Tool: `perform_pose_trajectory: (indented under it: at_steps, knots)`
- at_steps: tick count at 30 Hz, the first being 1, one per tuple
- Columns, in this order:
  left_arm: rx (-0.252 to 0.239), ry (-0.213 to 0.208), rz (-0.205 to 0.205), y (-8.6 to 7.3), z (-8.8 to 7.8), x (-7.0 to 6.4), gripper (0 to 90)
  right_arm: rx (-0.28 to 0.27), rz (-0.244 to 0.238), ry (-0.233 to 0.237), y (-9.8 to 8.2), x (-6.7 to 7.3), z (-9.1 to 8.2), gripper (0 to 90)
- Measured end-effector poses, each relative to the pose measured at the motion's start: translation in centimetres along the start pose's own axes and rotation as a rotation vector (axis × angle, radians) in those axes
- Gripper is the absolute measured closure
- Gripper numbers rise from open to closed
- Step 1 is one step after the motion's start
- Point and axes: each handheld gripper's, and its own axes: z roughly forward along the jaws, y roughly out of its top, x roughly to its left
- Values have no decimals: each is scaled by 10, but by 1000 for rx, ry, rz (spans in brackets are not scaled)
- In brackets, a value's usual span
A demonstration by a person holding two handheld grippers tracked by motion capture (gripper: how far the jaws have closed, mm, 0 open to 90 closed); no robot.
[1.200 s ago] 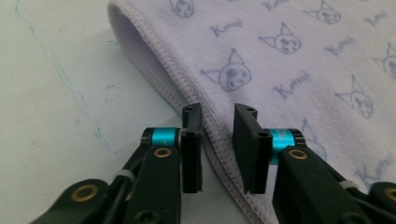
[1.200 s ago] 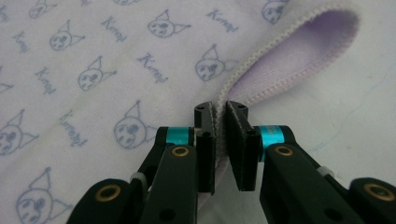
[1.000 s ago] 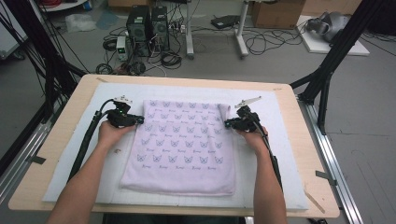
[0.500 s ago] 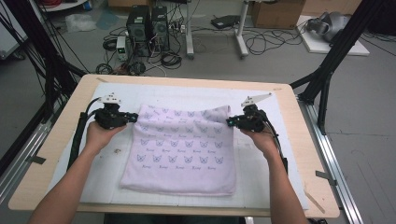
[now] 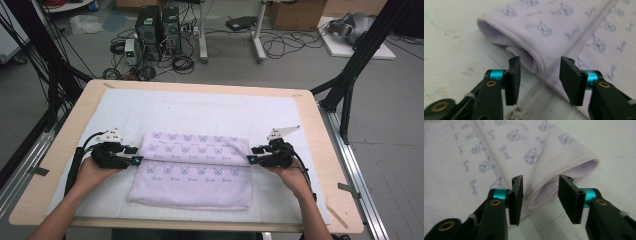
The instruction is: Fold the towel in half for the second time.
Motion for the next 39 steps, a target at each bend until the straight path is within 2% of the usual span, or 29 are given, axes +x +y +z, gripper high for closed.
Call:
perform_pose_trajectory:
  at_steps: [6,10,12,13,15,16,18,19,21,23,24,25,28,33,34,36,39]
  knots:
    - [-47,25,-44,23,0,16,400,-30,-13,-74,30,-12,-4,426]
    - [-57,61,-89,33,10,31,382,2,30,-96,38,-27,11,404]
    - [-35,77,-97,40,19,37,378,12,42,-101,38,-34,21,395]
    - [-35,72,-112,42,24,40,371,26,64,-103,37,-37,25,386]
    - [-62,31,-167,42,31,48,354,41,91,-103,36,-42,33,384]
    - [-60,17,-188,40,34,52,378,42,104,-99,35,-43,36,384]
    - [-16,18,-219,37,42,57,397,52,129,-78,33,-46,43,399]
    - [10,1,-220,34,45,59,449,66,135,-71,32,-46,46,431]
    - [36,-39,-205,31,47,59,619,88,143,-29,30,-48,50,599]
    - [25,-56,-165,32,45,56,804,81,140,33,29,-47,50,811]
    - [16,-54,-145,34,42,54,855,79,118,37,30,-44,49,825]
    - [5,-55,-132,35,38,52,863,75,98,23,32,-41,47,835]
    - [-36,-54,-115,39,21,47,868,30,59,21,39,-31,35,842]
    - [-126,-70,-87,42,-15,32,868,-42,8,30,47,-10,3,845]
    - [-143,-77,-71,40,-24,25,868,-52,-9,33,48,-5,-2,845]
    - [-129,-77,-28,33,-36,12,867,-68,-63,21,48,13,-16,844]
    - [-146,-97,-15,11,-51,-7,844,-85,-109,43,38,39,-32,833]
